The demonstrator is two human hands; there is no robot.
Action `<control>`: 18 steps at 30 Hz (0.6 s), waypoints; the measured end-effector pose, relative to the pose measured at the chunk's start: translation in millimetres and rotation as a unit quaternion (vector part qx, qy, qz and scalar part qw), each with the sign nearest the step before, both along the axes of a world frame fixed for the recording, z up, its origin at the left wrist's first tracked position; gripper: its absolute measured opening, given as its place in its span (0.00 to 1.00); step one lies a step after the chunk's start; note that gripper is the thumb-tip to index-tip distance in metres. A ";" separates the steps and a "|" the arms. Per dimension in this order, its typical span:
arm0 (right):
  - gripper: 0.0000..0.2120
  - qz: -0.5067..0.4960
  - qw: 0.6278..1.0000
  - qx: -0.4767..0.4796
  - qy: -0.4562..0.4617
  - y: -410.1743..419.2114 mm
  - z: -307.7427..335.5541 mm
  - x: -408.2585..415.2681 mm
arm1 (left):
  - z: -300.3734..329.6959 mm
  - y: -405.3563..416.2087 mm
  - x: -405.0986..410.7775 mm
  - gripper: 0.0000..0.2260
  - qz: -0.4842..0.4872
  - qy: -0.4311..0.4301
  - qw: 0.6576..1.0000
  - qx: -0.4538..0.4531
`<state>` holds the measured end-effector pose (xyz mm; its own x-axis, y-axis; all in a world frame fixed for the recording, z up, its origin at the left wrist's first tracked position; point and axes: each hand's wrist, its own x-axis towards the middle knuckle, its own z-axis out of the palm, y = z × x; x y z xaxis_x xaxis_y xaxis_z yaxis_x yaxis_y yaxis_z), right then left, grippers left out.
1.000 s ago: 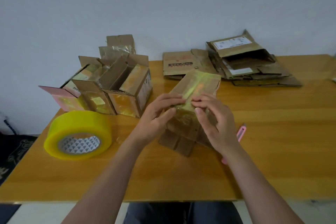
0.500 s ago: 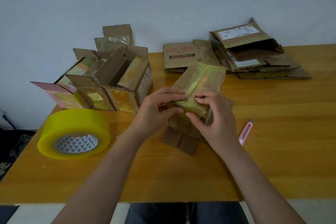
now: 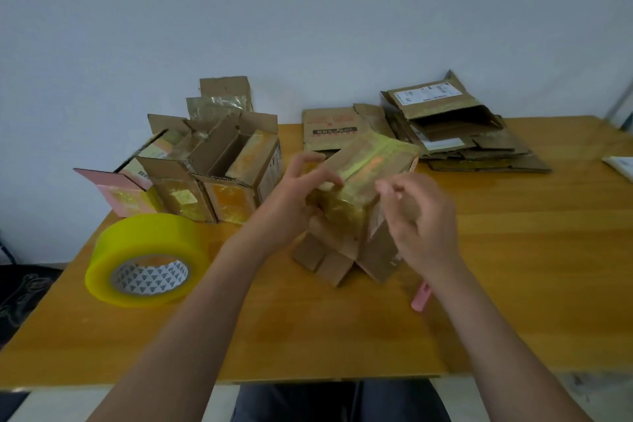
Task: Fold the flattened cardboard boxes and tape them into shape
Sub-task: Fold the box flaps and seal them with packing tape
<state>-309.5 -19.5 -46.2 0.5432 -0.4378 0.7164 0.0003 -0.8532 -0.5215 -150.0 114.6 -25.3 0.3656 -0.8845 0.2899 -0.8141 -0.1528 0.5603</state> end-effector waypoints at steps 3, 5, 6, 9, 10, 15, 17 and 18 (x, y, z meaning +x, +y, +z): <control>0.15 -0.095 0.992 0.069 0.045 -30.8 13.8 7.8 | 13.4 -6.3 -0.9 0.25 0.083 -0.022 0.996 -0.004; 0.22 -0.112 0.973 0.157 0.129 -49.9 15.8 13.5 | 13.8 -7.4 -8.4 0.25 0.177 0.047 0.981 -0.063; 0.25 -0.107 0.962 0.204 0.148 -57.7 15.8 17.0 | 11.9 -8.2 -14.5 0.20 0.232 0.083 0.965 -0.092; 0.28 -0.079 0.937 0.303 0.152 -68.9 17.2 29.2 | 8.6 -14.6 -35.4 0.14 0.298 0.144 0.941 -0.071; 0.28 -0.062 0.929 0.336 0.143 -69.3 18.3 32.5 | 8.9 -18.1 -40.7 0.17 0.286 0.161 0.942 -0.064; 0.30 -0.051 0.919 0.388 0.042 -58.5 17.0 32.5 | 23.8 -26.9 -42.7 0.18 0.256 0.186 0.936 -0.153; 0.31 -0.069 0.925 0.372 0.026 -46.8 17.2 23.7 | 22.6 -28.6 -36.5 0.26 0.265 0.186 0.931 -0.171; 0.33 -0.077 0.929 0.361 0.036 -39.1 17.0 19.2 | 20.7 -29.3 -36.4 0.29 0.268 0.191 0.931 -0.162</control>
